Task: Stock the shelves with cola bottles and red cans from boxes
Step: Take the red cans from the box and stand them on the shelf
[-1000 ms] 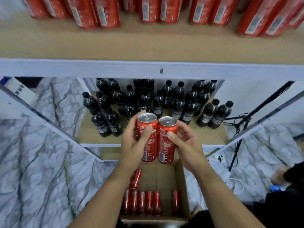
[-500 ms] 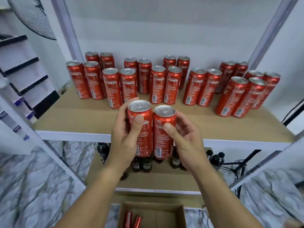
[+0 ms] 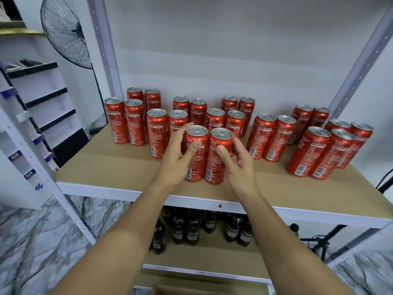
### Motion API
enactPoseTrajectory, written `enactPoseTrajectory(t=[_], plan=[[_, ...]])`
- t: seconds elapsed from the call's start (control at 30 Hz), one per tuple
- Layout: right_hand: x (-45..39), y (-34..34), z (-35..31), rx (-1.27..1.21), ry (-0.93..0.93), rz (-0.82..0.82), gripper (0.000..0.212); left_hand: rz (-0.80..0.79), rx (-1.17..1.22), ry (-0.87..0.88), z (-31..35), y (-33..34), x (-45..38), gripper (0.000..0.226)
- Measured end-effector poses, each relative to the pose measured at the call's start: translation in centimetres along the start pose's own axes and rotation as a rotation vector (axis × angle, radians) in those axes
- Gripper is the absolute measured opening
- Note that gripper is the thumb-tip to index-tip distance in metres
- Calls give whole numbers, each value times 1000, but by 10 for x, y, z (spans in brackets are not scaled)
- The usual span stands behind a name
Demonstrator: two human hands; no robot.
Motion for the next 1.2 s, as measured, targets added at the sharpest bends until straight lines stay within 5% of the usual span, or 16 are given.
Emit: enactPoseTrajectory(t=[0.33, 0.57, 1.2], plan=[[-26, 1, 8, 132, -69, -22, 47, 87, -52, 10, -5, 8, -11, 66], [-15, -11, 33, 290, -54, -39, 81, 119, -74, 3, -14, 4, -10, 73], [-10, -15, 52, 366, -83, 12, 80, 217, -294, 9, -30, 5, 17, 74]])
Point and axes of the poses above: each hand's wrist, its own x-axis away from the middle knuckle, its own y-axis out of the palm, z = x × y, the point moved 3 cm from there along -x, towards the middle knuckle, and after that the axes turned 13 degrees about z, right-handed, at the moved point
